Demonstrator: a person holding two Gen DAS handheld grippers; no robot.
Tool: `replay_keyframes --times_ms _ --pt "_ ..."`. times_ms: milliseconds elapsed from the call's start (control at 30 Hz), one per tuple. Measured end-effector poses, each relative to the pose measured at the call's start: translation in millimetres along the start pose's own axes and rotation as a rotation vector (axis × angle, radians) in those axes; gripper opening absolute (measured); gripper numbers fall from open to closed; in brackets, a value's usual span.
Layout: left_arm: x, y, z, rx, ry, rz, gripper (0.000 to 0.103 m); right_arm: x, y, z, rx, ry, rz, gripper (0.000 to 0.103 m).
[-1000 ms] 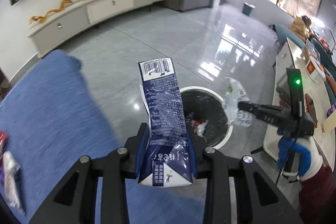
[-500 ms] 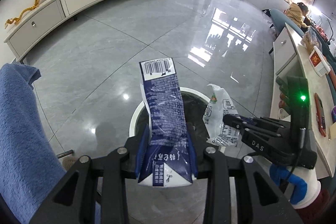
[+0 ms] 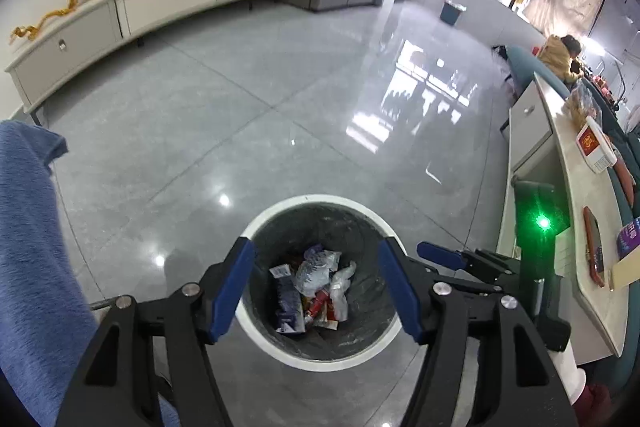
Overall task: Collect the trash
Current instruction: 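Open both tools over the trash bin to drop the carton and wrapper, then move both open tools back over the tissue and wrappers on the rug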
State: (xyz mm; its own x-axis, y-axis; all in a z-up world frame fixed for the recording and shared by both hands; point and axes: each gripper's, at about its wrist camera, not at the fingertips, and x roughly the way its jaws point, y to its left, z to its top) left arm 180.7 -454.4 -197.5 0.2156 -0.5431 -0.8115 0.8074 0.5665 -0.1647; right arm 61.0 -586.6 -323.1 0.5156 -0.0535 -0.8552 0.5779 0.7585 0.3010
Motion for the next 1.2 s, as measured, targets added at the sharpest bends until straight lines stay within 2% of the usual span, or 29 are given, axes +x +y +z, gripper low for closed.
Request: replay_keyframes --times_ms 167,333,600,967,1100,1200 --pt "-52 15 -13 0.007 -0.079 0.044 0.063 -23 9 -1 -0.02 -0.041 0.033 0.047" --pt "-108 45 -39 -0.015 -0.155 0.1 0.065 -52 39 -3 -0.085 -0.076 0.091 0.047" --pt "-200 120 -106 -0.138 -0.237 0.242 0.068 -93 108 -10 -0.222 -0.088 0.221 0.047" --pt "-316 245 -217 -0.261 -0.296 0.484 0.068 -110 256 -49 -0.487 0.032 0.414 0.047" --pt "-343 302 -248 -0.326 -0.295 0.506 0.073 -108 309 -69 -0.574 0.1 0.475 0.047" --pt "-352 342 -262 -0.383 -0.298 0.48 0.073 -99 352 -82 -0.636 0.157 0.509 0.047"
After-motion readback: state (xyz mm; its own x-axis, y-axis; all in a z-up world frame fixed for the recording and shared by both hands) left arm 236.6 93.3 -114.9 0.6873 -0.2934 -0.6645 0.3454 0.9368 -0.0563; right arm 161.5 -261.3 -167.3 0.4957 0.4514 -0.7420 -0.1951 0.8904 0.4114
